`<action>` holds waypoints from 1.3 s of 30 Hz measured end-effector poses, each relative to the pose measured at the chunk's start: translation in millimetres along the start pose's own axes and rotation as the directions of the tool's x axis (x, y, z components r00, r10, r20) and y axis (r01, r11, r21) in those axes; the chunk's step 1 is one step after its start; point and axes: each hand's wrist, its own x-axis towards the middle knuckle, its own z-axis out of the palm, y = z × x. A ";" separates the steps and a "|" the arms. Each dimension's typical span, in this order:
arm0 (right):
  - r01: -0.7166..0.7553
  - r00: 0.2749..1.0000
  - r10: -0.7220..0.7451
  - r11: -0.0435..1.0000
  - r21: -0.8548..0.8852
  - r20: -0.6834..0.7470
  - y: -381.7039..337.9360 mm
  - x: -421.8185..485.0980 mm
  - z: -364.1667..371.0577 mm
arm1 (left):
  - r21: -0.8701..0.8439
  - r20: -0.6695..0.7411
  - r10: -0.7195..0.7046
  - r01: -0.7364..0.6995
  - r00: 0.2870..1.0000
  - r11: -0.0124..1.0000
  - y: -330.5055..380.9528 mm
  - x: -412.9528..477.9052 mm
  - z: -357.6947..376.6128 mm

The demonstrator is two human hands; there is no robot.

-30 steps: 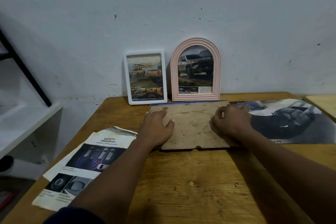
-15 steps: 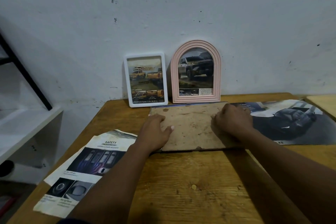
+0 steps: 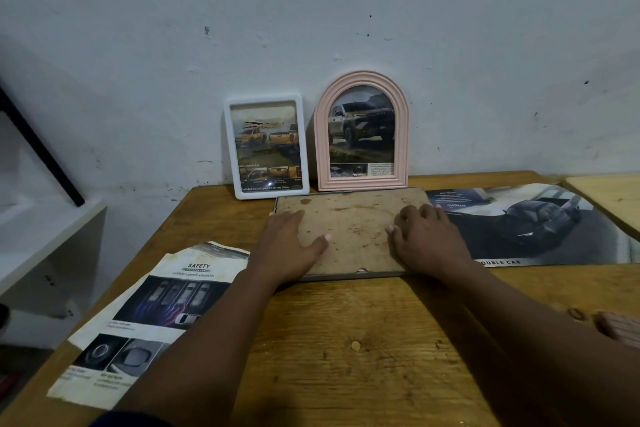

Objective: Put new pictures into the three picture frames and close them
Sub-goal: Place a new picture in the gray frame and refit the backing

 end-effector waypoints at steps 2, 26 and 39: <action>0.023 1.000 -0.023 1.000 -0.012 -0.013 -1.6 0.0 0.5 | 0.083 0.083 0.016 -0.023 0.996 0.996 0.3 -0.4 -1.6; 0.139 0.983 -0.134 0.990 -0.035 0.127 14.3 4.8 -1.4 | 0.026 0.169 0.002 -0.007 0.986 1.000 -1.5 -0.5 -4.5; 0.124 0.970 -0.095 0.985 -0.116 0.224 11.1 13.4 5.2 | 0.011 0.075 -0.014 0.013 0.997 1.000 2.6 -1.4 -1.3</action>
